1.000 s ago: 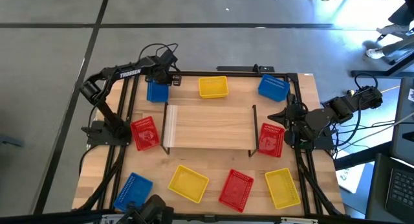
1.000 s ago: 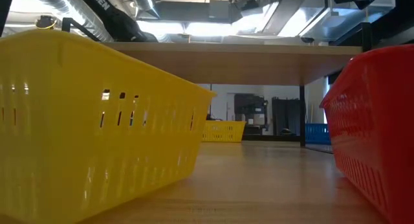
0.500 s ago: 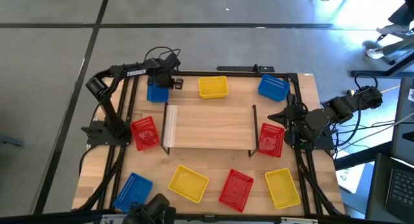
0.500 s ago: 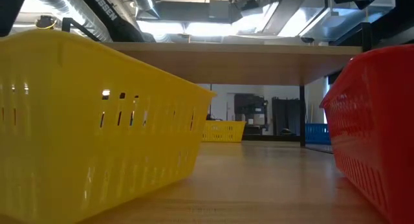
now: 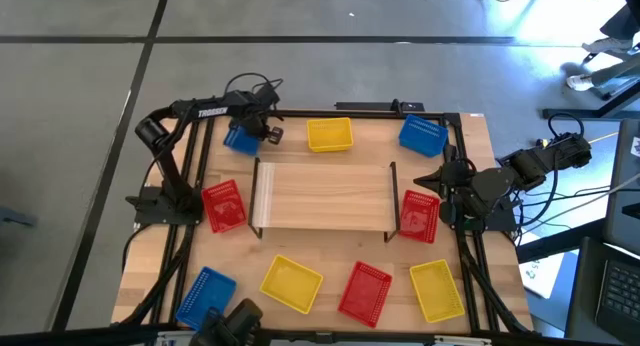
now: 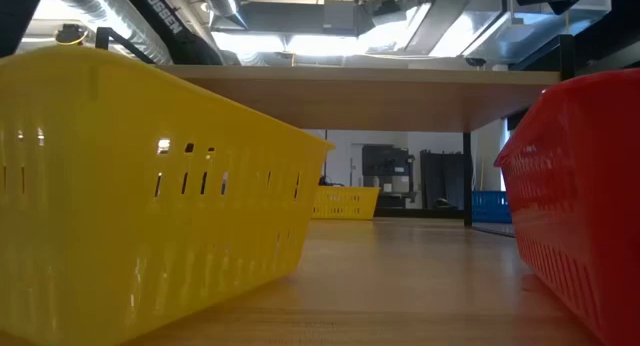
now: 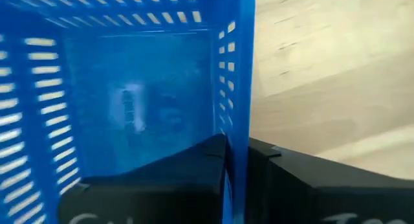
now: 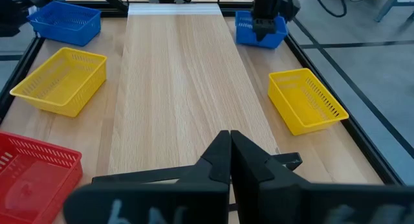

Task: Stack baskets on shelf by color
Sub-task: Put the top left blue bin on the shelf

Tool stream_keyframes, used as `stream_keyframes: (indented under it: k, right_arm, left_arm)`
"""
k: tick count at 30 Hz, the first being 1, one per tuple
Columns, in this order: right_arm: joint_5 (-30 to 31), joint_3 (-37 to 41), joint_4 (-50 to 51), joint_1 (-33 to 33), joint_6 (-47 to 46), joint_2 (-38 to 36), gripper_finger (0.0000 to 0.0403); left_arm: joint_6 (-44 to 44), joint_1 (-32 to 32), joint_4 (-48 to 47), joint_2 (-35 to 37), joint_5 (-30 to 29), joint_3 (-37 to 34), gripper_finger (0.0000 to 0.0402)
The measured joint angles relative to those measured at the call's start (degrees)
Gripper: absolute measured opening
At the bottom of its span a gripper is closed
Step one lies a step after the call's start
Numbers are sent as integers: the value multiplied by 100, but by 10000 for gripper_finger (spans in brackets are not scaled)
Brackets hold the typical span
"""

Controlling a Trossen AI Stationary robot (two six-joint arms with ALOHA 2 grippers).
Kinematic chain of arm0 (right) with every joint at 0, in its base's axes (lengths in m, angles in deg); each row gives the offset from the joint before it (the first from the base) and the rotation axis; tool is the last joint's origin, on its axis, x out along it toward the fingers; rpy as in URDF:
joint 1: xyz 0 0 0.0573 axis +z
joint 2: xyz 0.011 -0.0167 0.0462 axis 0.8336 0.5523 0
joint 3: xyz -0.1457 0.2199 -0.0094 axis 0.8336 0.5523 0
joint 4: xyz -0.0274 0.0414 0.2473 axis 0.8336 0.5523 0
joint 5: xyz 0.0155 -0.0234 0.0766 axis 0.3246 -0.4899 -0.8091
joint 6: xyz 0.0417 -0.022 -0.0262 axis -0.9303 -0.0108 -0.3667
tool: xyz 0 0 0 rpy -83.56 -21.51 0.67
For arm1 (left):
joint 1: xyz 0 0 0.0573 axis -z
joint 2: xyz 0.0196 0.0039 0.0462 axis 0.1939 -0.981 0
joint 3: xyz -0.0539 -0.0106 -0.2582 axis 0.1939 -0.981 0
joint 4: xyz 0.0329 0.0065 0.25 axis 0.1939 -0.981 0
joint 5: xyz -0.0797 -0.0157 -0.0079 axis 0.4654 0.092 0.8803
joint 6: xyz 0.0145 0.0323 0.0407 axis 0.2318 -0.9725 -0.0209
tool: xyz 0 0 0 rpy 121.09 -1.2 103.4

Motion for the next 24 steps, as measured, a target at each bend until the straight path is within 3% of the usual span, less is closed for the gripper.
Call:
stream_keyframes:
  k: [9, 14, 19, 24]
  right_arm:
    - [2, 0, -3, -1, 1, -2, 0]
    - [4, 0, -3, 0, 17, -2, 0]
    - [6, 0, -5, -1, 17, 2, 0]
    - [4, 0, -5, 0, 13, 0, 0]
  left_arm:
    - [-1834, 225, -716, 1155, 196, 259, 0]
    - [-3313, 602, -1615, 1704, 192, 1068, 0]
    - [-4829, 1230, -2411, 1822, 146, 2120, 0]
    - [-5955, 1929, -2544, 1821, 144, 2800, 0]
